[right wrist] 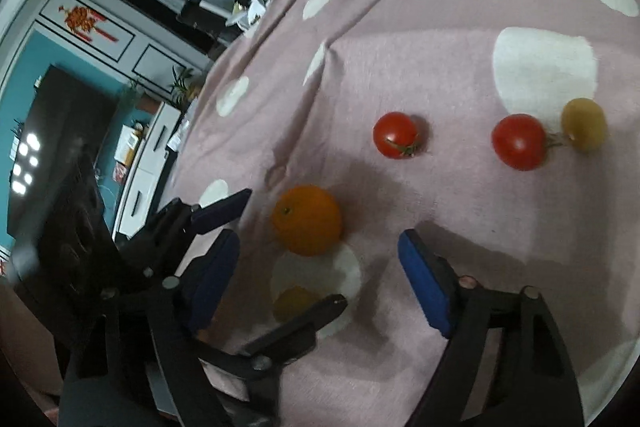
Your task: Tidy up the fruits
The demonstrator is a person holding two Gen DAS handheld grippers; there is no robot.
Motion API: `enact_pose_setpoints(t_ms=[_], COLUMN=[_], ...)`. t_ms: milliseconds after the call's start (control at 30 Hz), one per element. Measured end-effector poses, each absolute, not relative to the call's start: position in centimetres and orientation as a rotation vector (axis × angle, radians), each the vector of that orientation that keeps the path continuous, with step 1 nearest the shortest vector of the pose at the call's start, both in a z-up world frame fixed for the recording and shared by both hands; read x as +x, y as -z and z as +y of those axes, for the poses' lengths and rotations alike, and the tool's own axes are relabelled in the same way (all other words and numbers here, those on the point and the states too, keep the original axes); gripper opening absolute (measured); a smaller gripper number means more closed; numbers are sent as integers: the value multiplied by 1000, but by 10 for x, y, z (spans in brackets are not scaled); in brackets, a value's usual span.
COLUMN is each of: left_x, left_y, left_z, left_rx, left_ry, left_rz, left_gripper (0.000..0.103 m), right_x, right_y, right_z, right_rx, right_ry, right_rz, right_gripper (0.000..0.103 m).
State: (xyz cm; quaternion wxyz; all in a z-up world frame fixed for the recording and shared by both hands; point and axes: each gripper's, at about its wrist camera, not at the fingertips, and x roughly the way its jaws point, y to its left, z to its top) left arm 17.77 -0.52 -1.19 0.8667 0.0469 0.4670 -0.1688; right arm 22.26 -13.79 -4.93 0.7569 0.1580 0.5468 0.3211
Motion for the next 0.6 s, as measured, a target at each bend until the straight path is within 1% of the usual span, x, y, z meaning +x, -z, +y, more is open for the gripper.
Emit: enact_pose_setpoints(t_ms=[33, 67, 100, 133, 167, 200, 300, 333, 500, 600], left_x=[181, 186, 191, 195, 197, 197, 198, 197, 191, 183], left_y=[12, 14, 16, 19, 21, 23, 24, 22, 12, 4], left_z=[-2, 0, 1, 1, 1, 0, -5, -6, -1, 2], left_rx=[92, 107, 123, 127, 131, 138, 165, 171, 130, 132], left_ry=[359, 347, 322, 309, 301, 297, 300, 301, 322, 318], left_rz=[987, 1008, 1031, 1051, 1053, 1047, 1057, 1050, 1027, 1004], left_gripper=[91, 88, 80, 76, 76, 76, 74, 73, 73, 73], right_x=[224, 226, 228, 231, 233, 233, 234, 234, 239, 237], right_y=[51, 52, 52, 53, 54, 56, 56, 56, 62, 60], right_z=[-136, -134, -133, -130, -128, -125, -120, -122, -136, -133], right_rx=[346, 348, 349, 349, 348, 344, 329, 334, 449, 432], right_ry=[-704, -702, -698, -695, -693, -692, -711, -710, -706, -702], right_rz=[1198, 1204, 1200, 1201, 1205, 1211, 1209, 1213, 1239, 1235], right_gripper=[77, 75, 71, 64, 60, 52, 50, 48, 48, 48])
